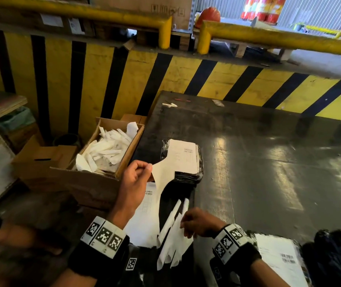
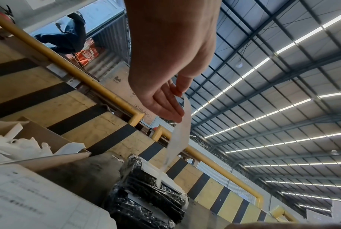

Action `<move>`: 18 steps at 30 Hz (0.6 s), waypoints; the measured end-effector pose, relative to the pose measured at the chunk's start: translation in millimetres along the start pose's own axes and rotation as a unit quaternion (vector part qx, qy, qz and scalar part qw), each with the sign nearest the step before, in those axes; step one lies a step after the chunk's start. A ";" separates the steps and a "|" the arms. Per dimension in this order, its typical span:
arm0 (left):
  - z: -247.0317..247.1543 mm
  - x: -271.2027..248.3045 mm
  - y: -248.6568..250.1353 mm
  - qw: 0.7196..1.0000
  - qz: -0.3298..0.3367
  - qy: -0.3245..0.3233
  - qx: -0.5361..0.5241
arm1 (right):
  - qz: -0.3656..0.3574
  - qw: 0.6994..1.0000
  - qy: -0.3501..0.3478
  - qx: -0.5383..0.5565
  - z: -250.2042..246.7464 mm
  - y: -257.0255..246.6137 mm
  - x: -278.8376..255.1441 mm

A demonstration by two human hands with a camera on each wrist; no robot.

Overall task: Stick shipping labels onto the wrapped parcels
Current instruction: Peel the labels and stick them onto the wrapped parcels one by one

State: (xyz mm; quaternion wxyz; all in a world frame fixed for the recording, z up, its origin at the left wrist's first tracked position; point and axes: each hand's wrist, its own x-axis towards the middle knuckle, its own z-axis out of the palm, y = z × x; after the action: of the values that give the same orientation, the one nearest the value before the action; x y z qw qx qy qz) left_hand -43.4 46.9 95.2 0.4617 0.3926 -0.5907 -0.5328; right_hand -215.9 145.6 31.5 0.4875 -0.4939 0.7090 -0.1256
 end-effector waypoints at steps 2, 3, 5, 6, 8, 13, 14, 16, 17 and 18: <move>-0.5 -0.8 0.9 1.000 0.002 -0.010 0.000 | -0.004 1.000 0.007 -0.009 1.6 3.5 3.8; 0.0 -1.7 1.1 1.000 0.003 -0.016 0.001 | -0.007 1.000 0.018 -0.013 1.7 5.2 5.2; 1.5 -3.5 0.8 1.000 0.008 -0.025 0.011 | -0.015 0.999 0.042 -0.026 0.3 8.8 7.5; 2.1 -4.0 0.2 0.999 0.011 -0.029 0.013 | -0.019 0.998 0.052 -0.030 -0.9 8.7 6.5; 3.7 -3.6 -0.8 0.999 0.019 -0.034 0.010 | -0.032 0.996 0.079 -0.005 -4.5 4.9 2.0; 9.9 -3.2 2.0 0.996 0.045 -0.083 0.009 | -0.129 0.929 0.242 0.248 -22.3 -22.5 -22.5; 11.8 -3.8 2.5 0.994 0.050 -0.093 0.010 | -0.142 0.918 0.256 0.268 -27.3 -28.0 -27.6; 15.8 -4.7 3.4 0.993 0.059 -0.103 0.013 | -0.148 0.926 0.239 0.251 -33.0 -35.0 -34.4; 17.5 -5.4 3.7 0.993 0.061 -0.104 0.014 | -0.140 0.938 0.215 0.234 -32.6 -35.7 -35.9; 18.6 -5.9 3.4 0.993 0.061 -0.104 0.015 | -0.130 0.948 0.189 0.221 -30.4 -36.2 -36.4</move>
State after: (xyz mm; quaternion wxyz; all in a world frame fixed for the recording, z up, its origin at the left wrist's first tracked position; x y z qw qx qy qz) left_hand -59.7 58.0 97.7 0.4235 0.3047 -0.6664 -0.5327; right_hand -218.4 148.9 91.0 0.4212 -0.4290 0.6719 -0.4326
